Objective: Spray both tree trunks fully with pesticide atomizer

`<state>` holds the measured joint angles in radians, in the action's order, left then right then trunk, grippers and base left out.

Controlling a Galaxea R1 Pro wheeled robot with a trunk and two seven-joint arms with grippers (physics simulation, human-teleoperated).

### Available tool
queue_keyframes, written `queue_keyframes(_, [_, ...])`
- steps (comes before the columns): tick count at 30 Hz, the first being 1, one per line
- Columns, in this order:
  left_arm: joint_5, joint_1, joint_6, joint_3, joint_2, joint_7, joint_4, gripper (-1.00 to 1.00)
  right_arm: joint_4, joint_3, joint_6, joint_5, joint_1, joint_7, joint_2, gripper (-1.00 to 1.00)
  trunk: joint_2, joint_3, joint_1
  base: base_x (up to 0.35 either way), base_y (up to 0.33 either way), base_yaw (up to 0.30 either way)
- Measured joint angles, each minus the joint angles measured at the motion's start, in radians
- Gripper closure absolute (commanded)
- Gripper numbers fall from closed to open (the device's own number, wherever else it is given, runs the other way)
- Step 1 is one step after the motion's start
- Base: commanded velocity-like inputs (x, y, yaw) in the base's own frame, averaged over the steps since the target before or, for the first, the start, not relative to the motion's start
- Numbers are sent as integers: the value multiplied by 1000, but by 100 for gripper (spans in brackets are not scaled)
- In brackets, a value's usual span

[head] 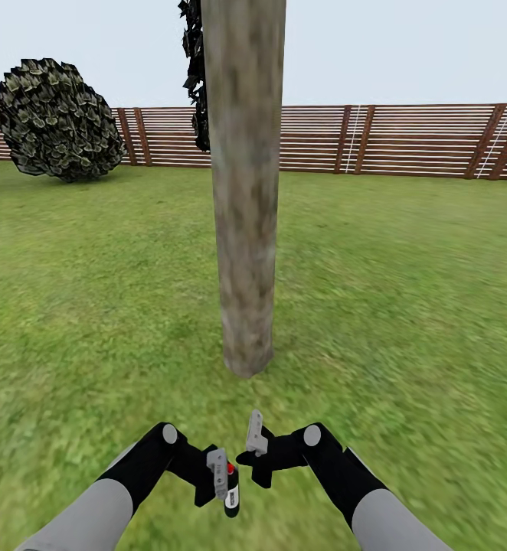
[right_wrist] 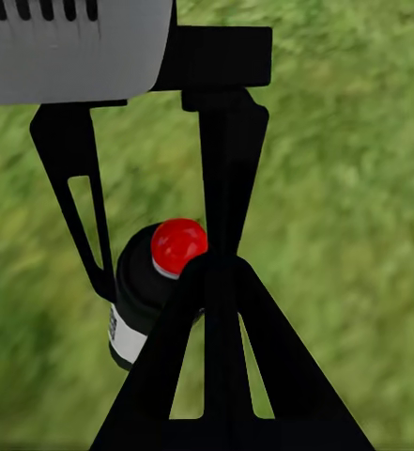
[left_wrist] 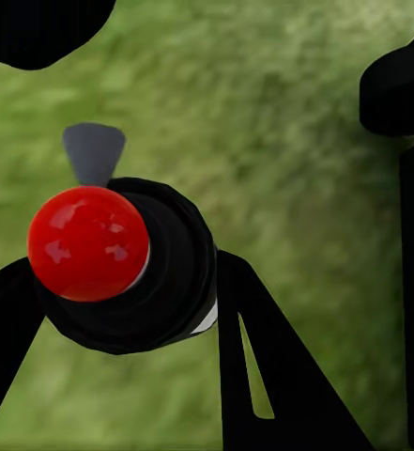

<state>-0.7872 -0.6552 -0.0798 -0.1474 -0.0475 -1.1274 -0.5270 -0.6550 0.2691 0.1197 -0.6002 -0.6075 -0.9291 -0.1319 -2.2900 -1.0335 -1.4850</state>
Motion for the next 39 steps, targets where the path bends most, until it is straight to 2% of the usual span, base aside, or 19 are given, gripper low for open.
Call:
queue_keyframes(9, [5,-2,0,1,0,0,-1,100,0,0,0,-1,0,0,0,100,0,0,0,0,0,0])
queue_keyframes(10, [14,-2,0,0,0,0,-1,100,0,0,0,-1,0,1,0,100,0,0,0,0,0,0])
queue_keyframes(11, [46,-3,-3,0,1,-1,-1,100,0,-1,0,-1,0,1,0,100,0,0,0,0,0,0])
queue_keyframes(13, [76,-4,-8,-2,2,-1,0,100,0,-1,0,-1,0,1,0,100,0,0,0,0,0,0])
queue_keyframes(17, [95,-3,-12,-3,2,-1,2,100,0,-1,0,-1,0,1,0,100,0,0,0,0,0,0])
queue_keyframes(27, [97,-3,-12,-3,3,-1,3,100,0,-1,0,-1,0,1,0,100,0,0,0,0,0,0])
queue_keyframes(35, [91,-5,-11,-5,14,-1,13,100,0,-1,0,-1,0,1,0,100,0,0,0,0,0,0])
queue_keyframes(39, [88,-3,-12,-7,36,25,17,100,0,-1,0,-1,0,1,0,100,0,0,0,0,0,0])
